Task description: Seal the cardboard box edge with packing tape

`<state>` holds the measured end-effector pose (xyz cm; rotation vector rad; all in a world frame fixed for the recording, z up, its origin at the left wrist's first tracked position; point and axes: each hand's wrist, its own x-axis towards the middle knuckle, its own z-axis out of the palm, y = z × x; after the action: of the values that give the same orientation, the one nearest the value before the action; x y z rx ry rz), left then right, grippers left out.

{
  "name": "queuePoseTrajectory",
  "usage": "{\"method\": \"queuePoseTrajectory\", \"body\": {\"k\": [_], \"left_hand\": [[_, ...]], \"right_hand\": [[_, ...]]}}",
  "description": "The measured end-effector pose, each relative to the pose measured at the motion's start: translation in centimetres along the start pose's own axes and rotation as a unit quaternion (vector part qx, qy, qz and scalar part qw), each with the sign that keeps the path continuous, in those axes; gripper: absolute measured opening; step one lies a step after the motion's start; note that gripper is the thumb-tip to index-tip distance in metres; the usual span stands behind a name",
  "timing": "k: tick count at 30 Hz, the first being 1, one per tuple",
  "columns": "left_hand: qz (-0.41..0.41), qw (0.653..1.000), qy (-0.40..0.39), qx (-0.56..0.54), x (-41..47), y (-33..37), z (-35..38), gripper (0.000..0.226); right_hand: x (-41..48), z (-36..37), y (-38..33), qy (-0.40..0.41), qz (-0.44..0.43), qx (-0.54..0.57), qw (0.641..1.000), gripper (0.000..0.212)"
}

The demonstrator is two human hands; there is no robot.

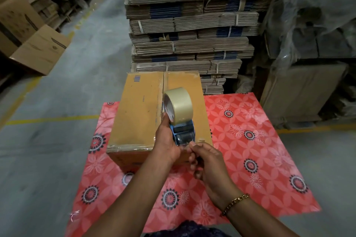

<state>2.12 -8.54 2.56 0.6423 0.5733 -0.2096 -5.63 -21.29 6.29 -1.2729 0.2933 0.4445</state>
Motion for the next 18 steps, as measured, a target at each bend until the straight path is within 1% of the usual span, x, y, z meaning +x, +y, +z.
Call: {"method": "queuePoseTrajectory", "body": {"k": [6, 9, 14, 18], "left_hand": [[-0.020, 1.000, 0.008, 0.012, 0.5, -0.9, 0.1, 0.066], [-0.016, 0.999, 0.029, 0.011, 0.9, -0.9, 0.0, 0.064], [-0.001, 1.000, 0.023, -0.007, 1.6, -0.3, -0.3, 0.058], [0.004, 0.998, 0.041, 0.039, 2.0, -0.7, -0.3, 0.053]], "right_hand": [[-0.6, -0.4, 0.1, 0.017, -0.011, -0.026, 0.999, 0.022], [-1.0, -0.6, 0.4, 0.029, -0.010, -0.038, 0.999, 0.021], [-1.4, -0.9, 1.4, 0.023, 0.009, -0.048, 0.999, 0.020], [-0.5, -1.4, 1.7, 0.011, 0.040, -0.053, 0.998, 0.018]]}}
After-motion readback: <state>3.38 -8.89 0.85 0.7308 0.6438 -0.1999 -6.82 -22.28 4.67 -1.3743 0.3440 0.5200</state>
